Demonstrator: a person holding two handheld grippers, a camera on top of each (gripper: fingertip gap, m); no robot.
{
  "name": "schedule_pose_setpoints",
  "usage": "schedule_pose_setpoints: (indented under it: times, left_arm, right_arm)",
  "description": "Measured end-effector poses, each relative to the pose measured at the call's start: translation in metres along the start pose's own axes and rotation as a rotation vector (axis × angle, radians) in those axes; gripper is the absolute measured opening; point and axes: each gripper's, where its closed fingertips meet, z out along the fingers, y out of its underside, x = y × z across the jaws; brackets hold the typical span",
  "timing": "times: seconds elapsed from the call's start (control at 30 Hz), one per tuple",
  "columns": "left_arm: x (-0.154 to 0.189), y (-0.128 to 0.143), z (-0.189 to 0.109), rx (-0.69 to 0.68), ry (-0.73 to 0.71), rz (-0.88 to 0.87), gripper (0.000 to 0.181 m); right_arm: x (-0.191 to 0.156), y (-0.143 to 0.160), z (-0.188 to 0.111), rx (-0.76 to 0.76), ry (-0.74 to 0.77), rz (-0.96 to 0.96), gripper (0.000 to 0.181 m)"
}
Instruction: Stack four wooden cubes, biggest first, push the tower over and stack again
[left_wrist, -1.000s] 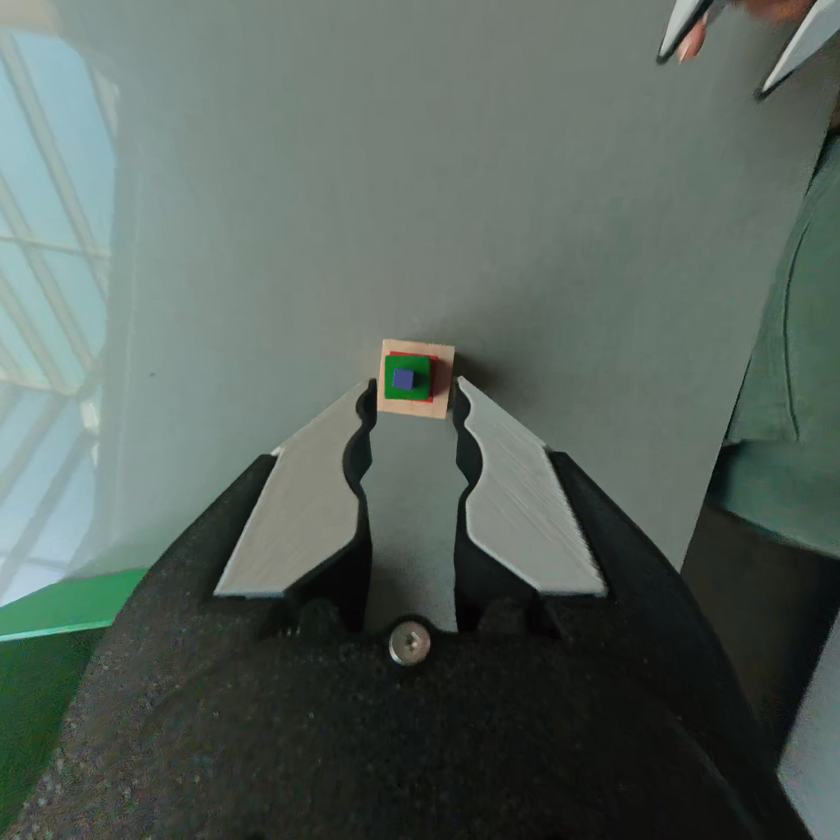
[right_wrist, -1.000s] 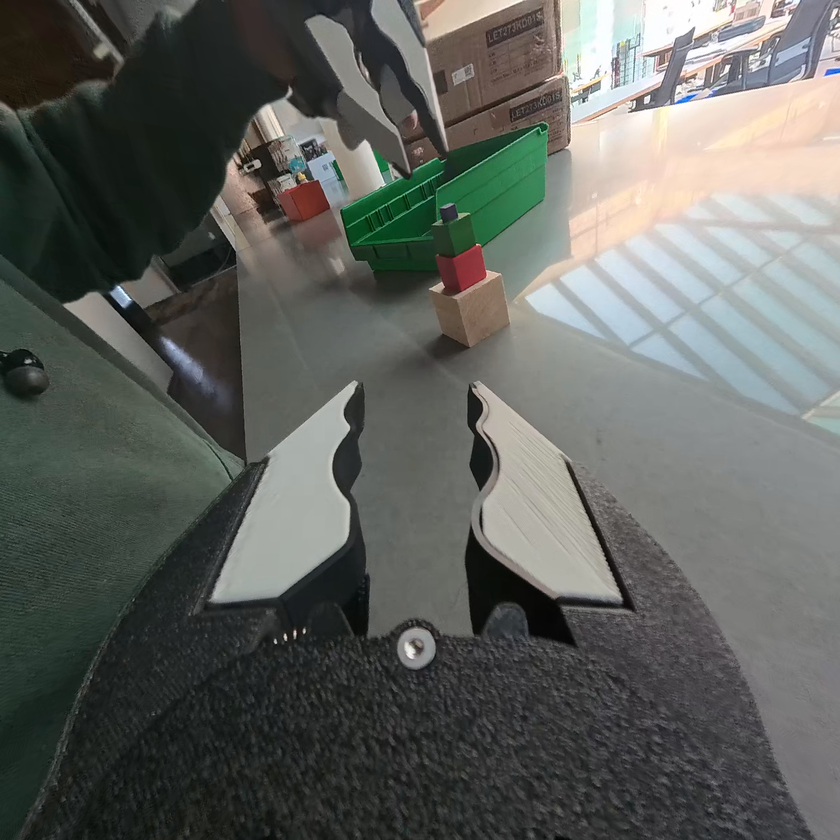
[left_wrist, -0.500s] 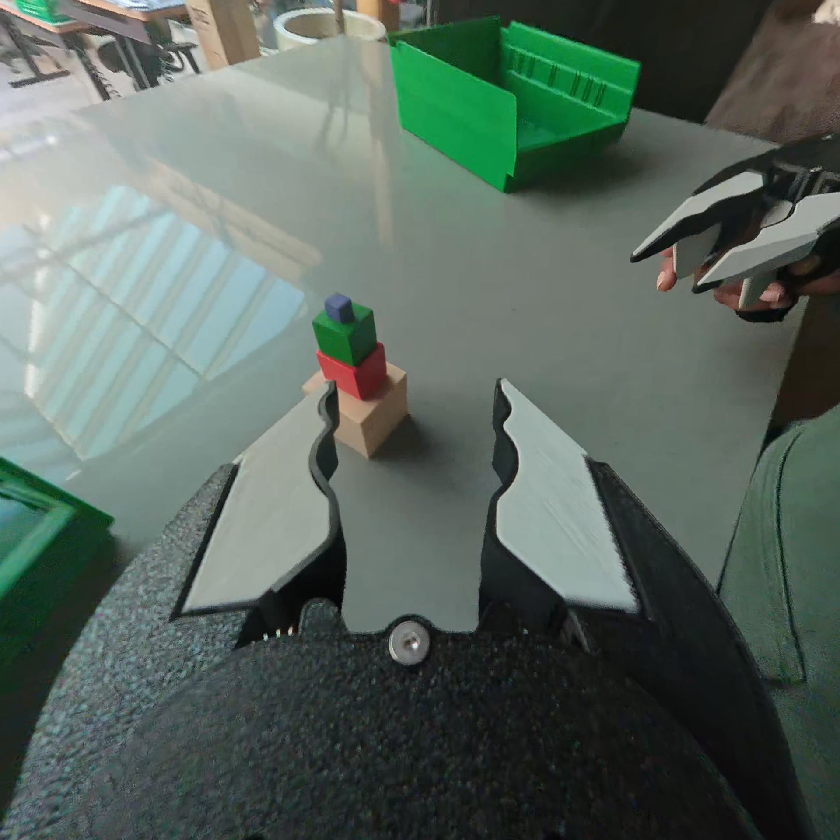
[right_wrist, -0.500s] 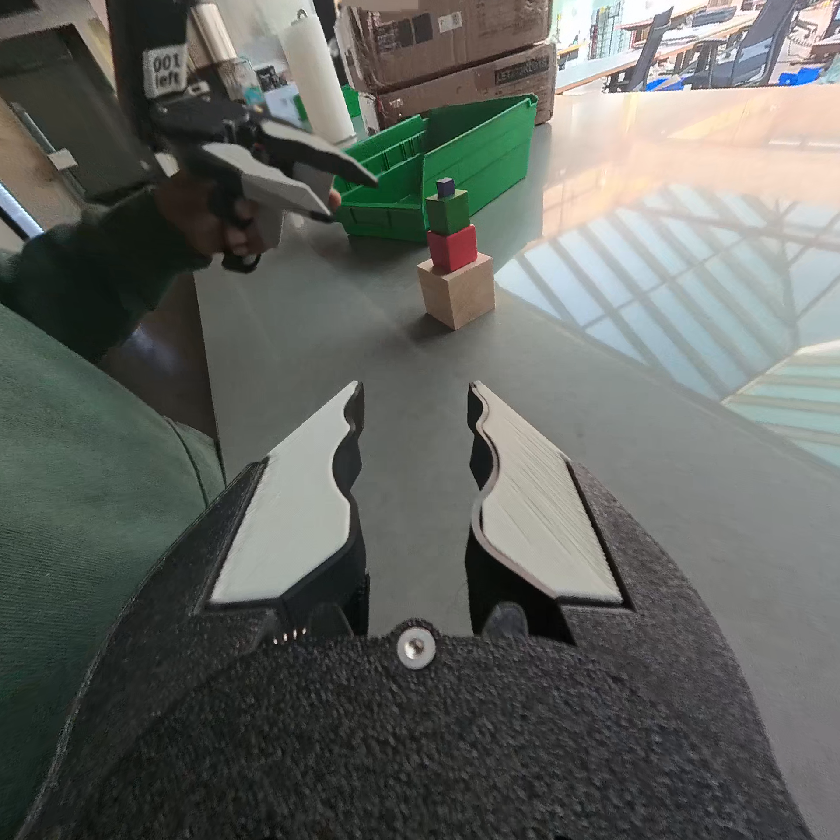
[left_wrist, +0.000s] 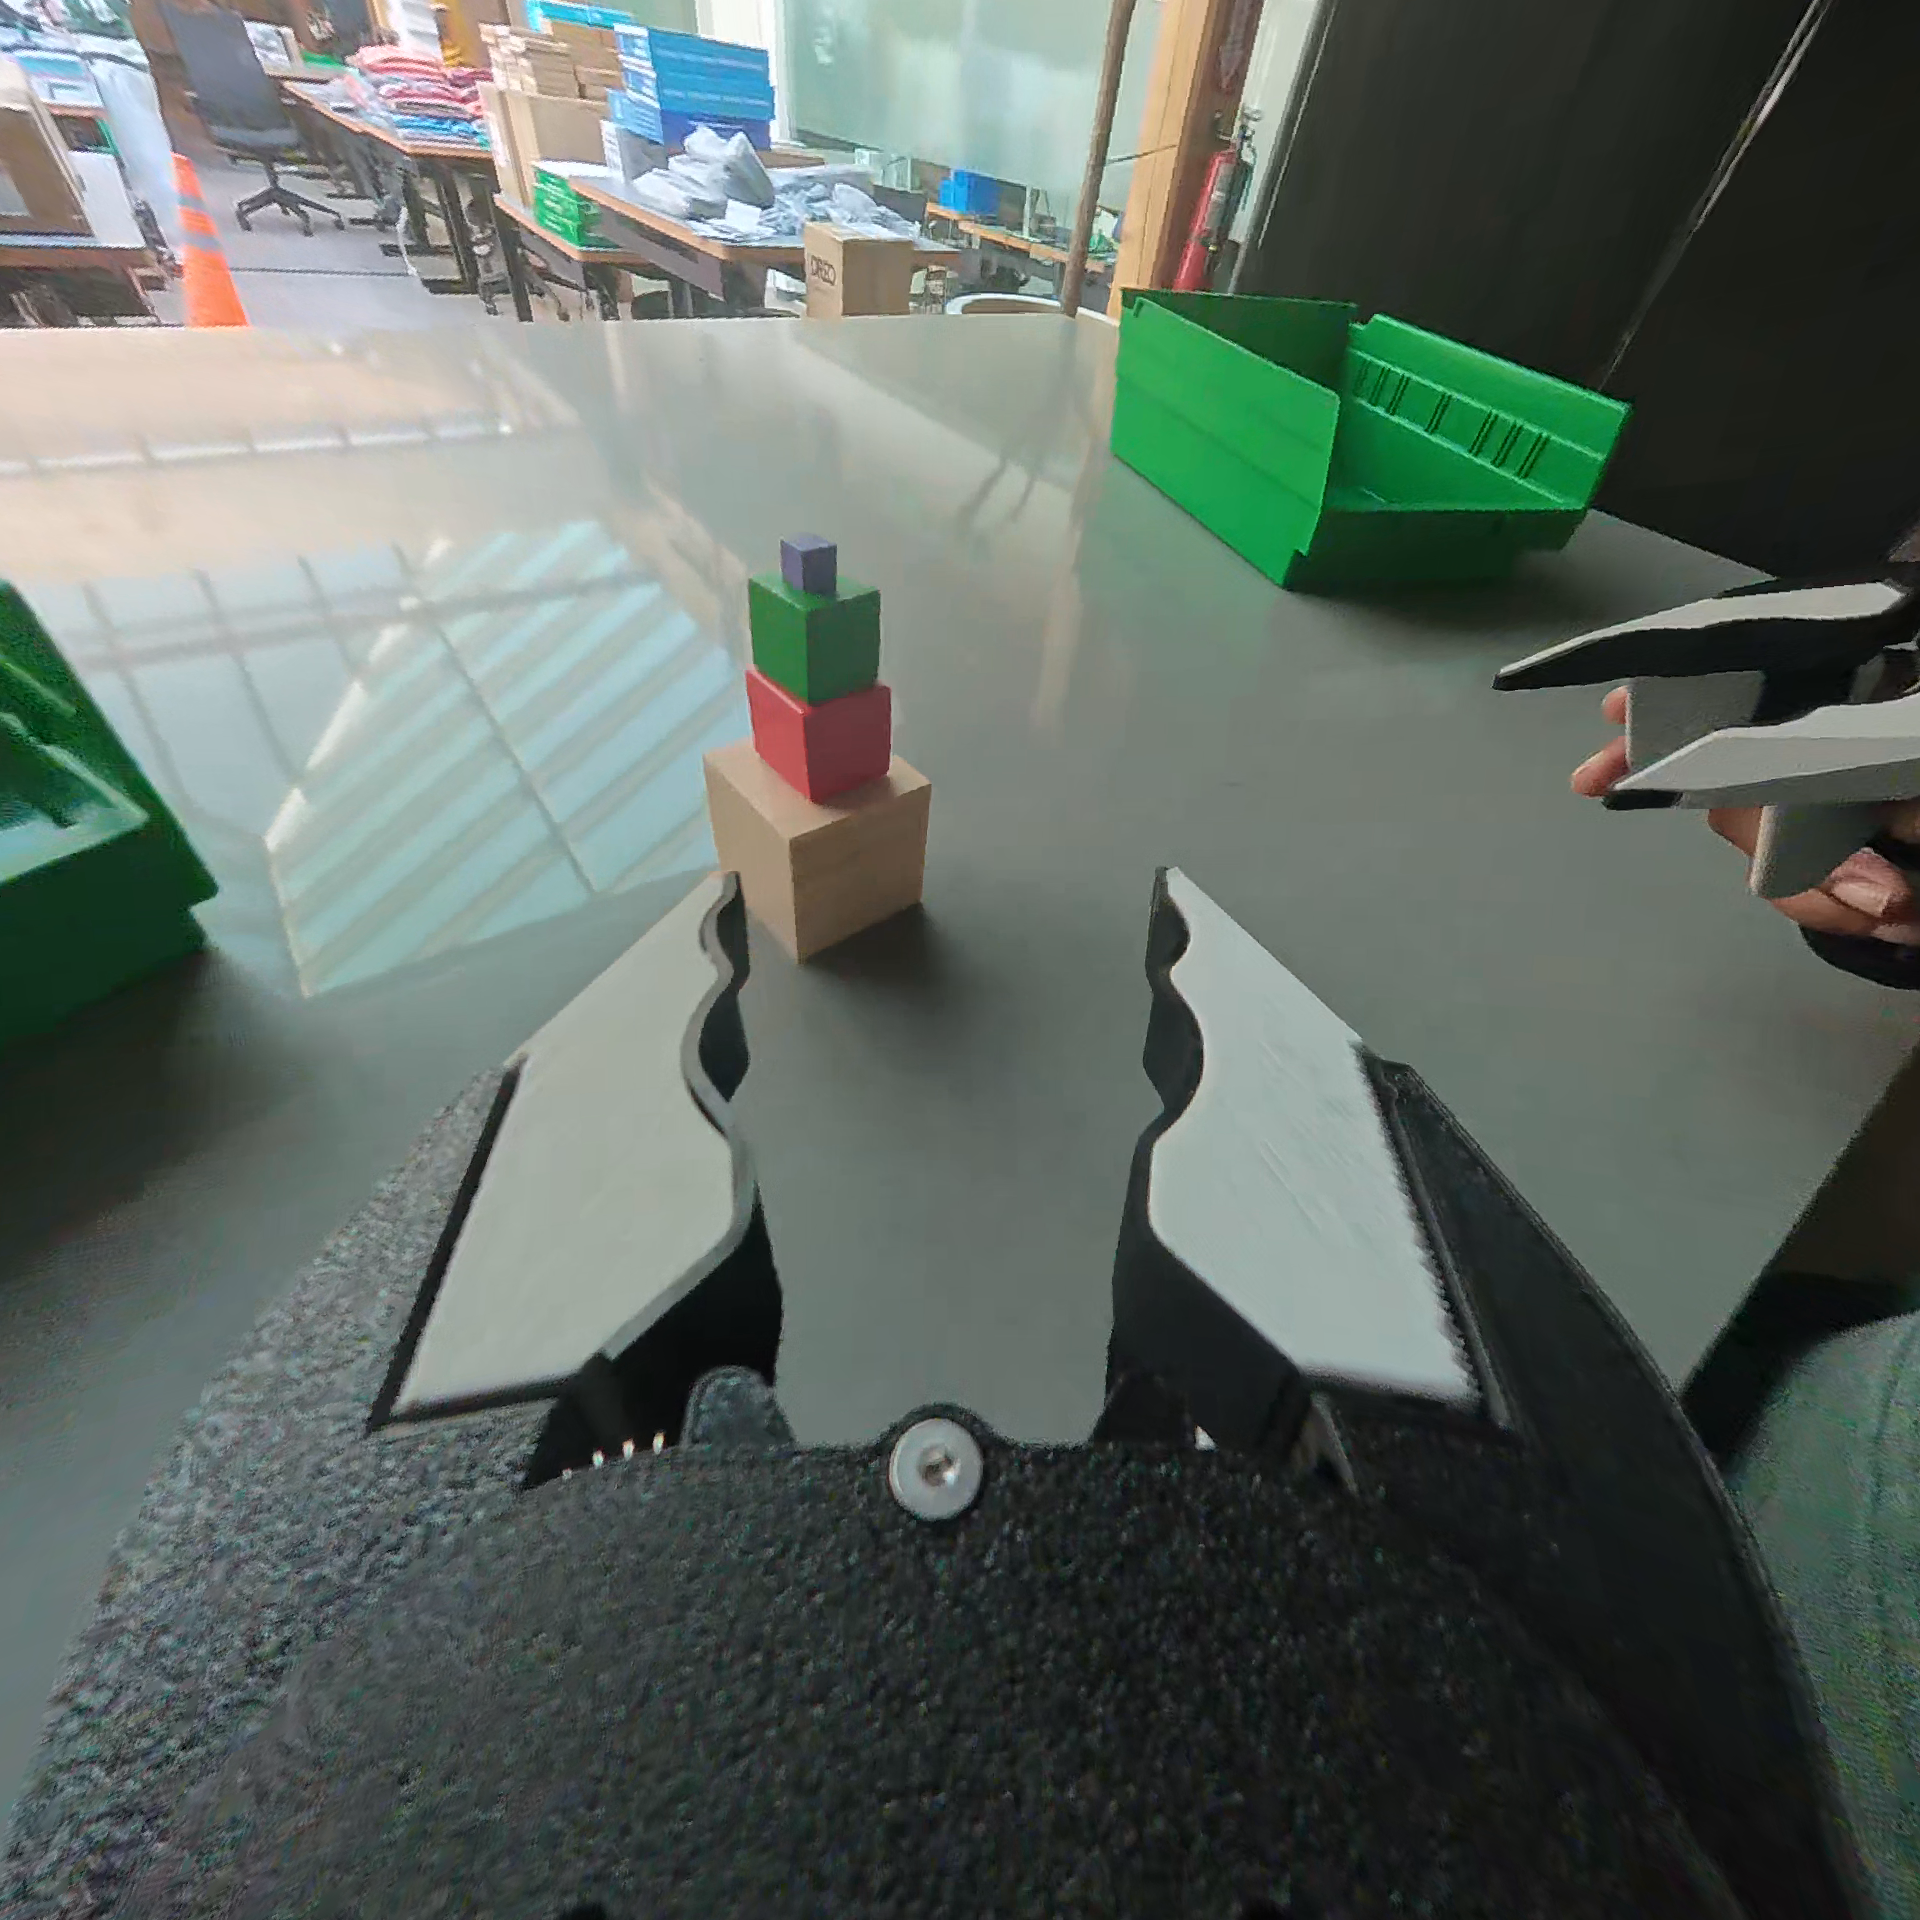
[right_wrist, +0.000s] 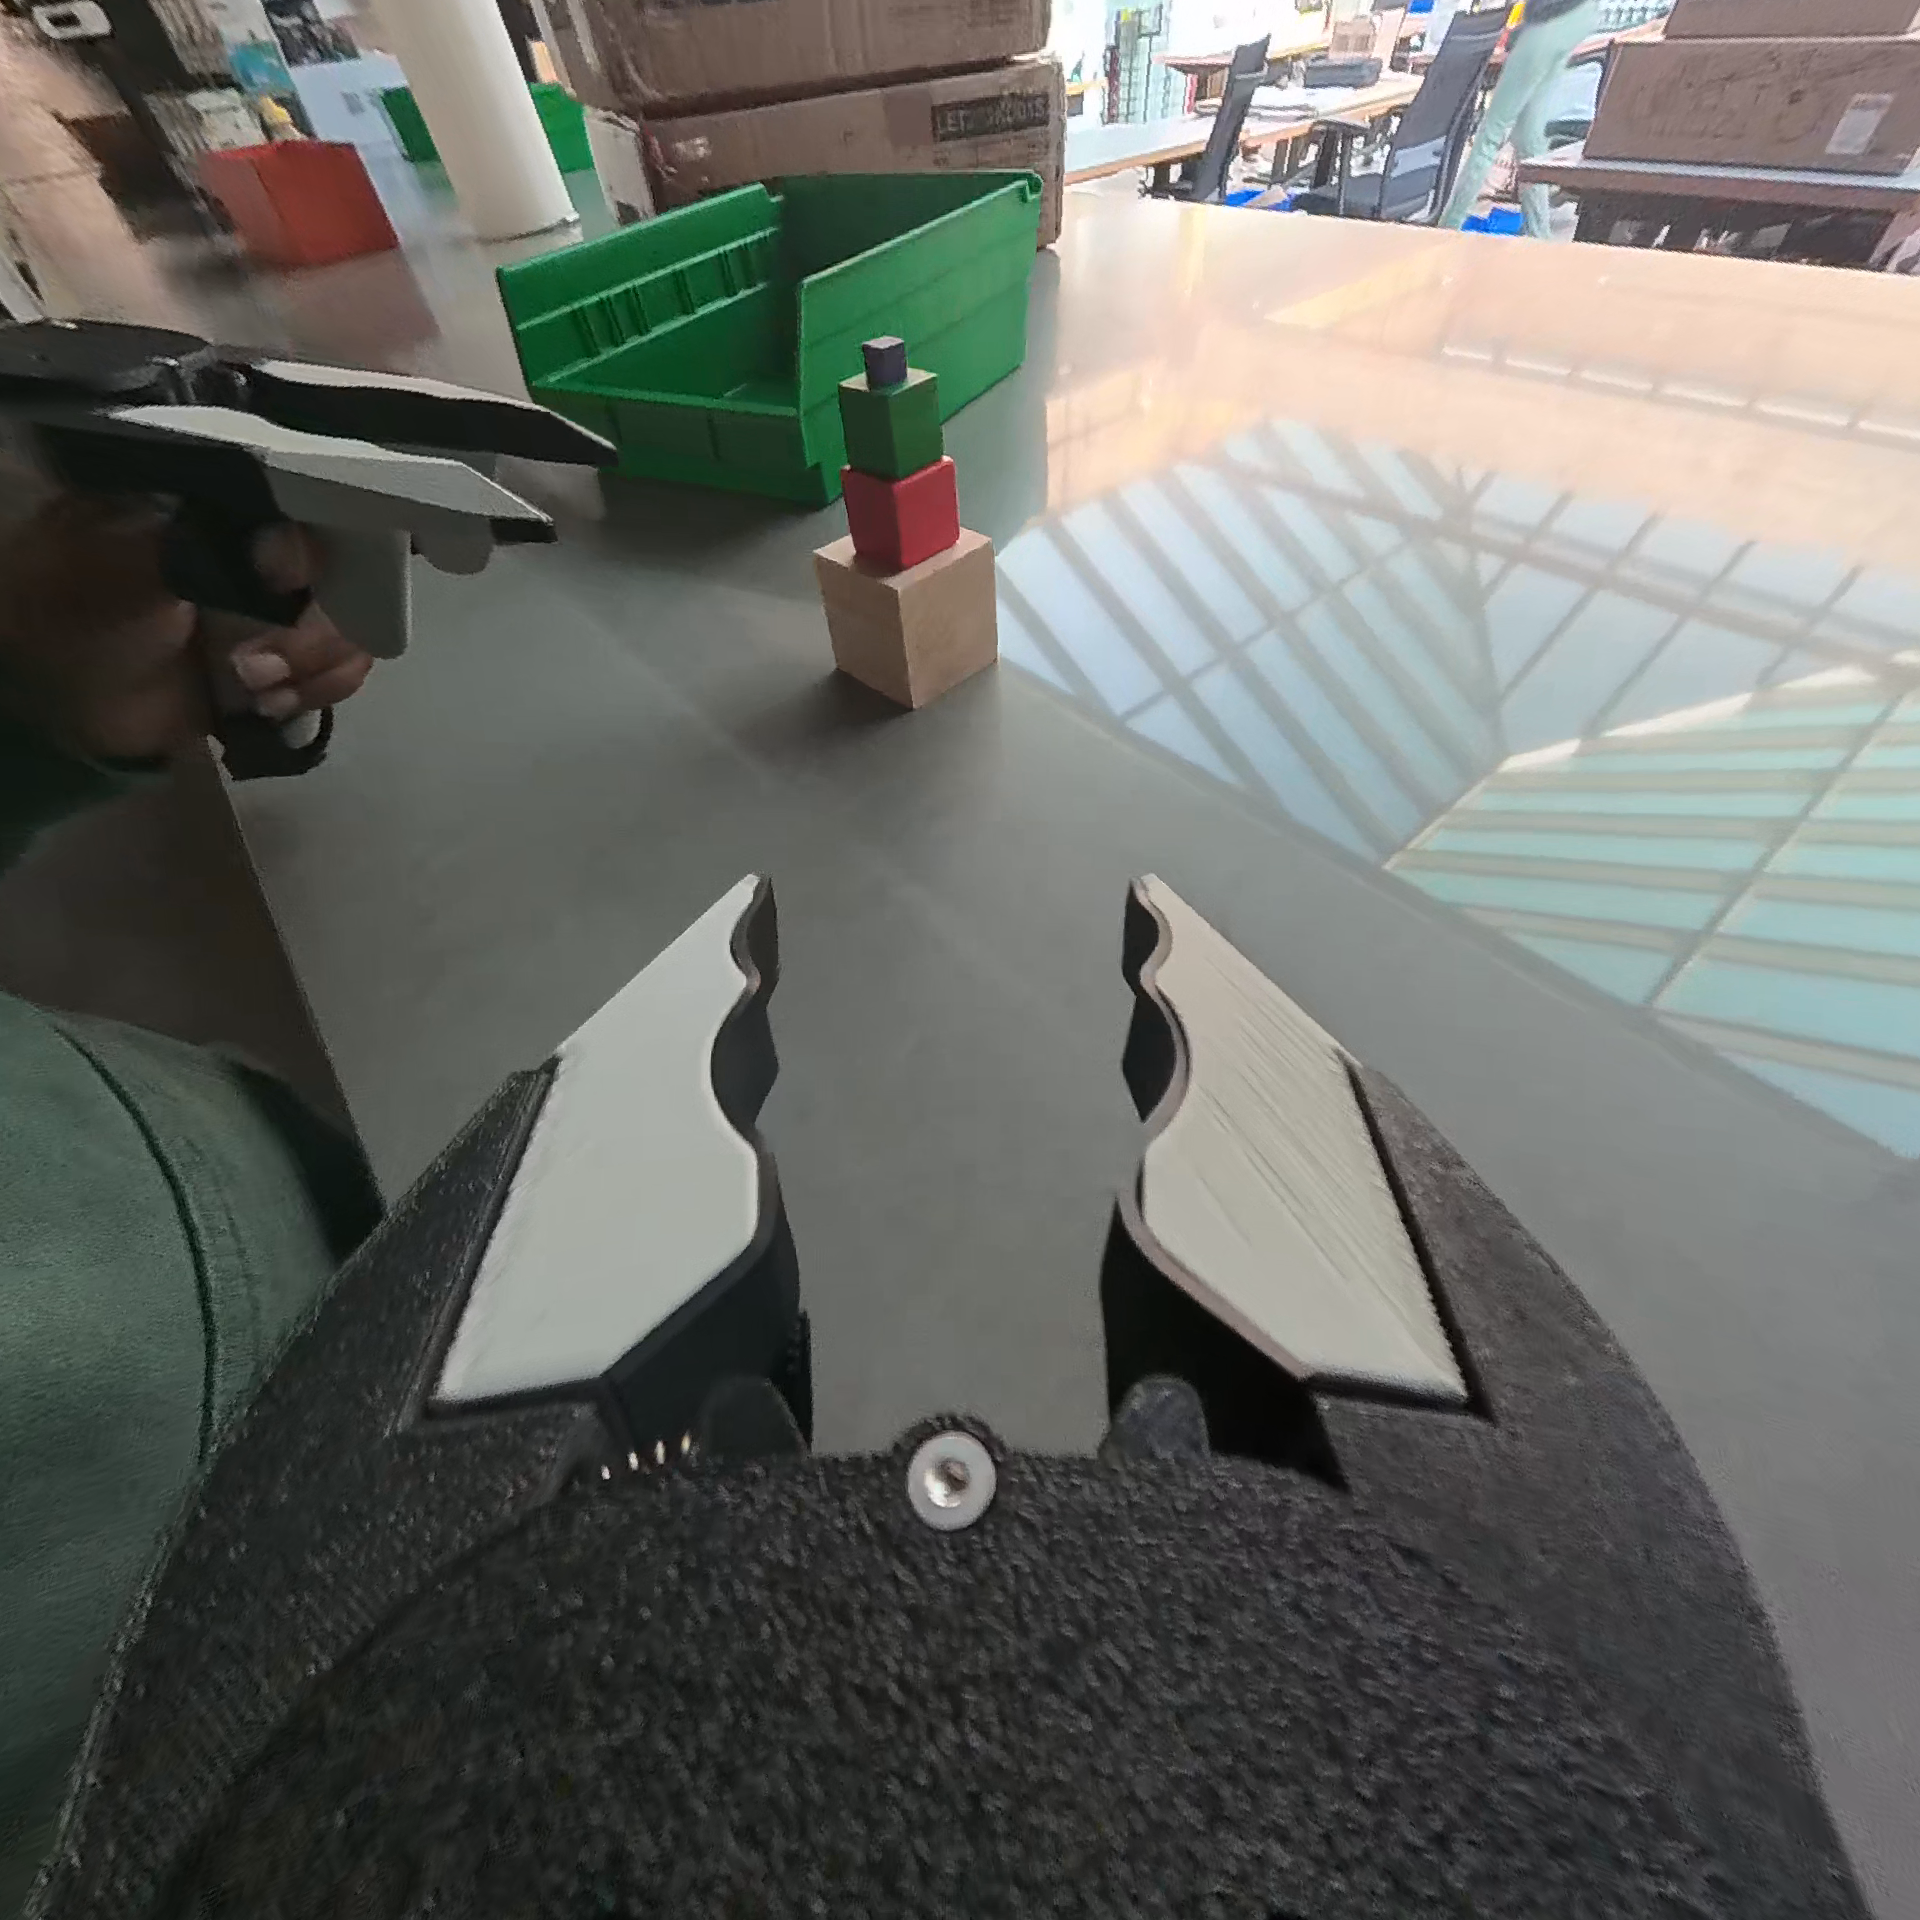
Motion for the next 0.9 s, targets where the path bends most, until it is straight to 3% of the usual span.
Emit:
schedule_pose_setpoints:
  times: [0.23, 0.73, 0.9]
  left_arm:
    - [-0.008, 0.004, -0.009, -0.008, -0.023, -0.003, 0.077]
    - [-0.025, 0.005, 0.0, -0.016, -0.03, -0.078, 0.077]
    - [-0.066, 0.016, 0.01, -0.123, -0.17, -0.093, 0.057]
  right_arm:
    - [-0.006, 0.005, -0.001, -0.016, -0.001, 0.0, 0.07]
    - [0.003, 0.003, 0.0, -0.021, 0.009, -0.003, 0.071]
    - [0.015, 0.005, -0.007, -0.018, 0.043, 0.006, 0.072]
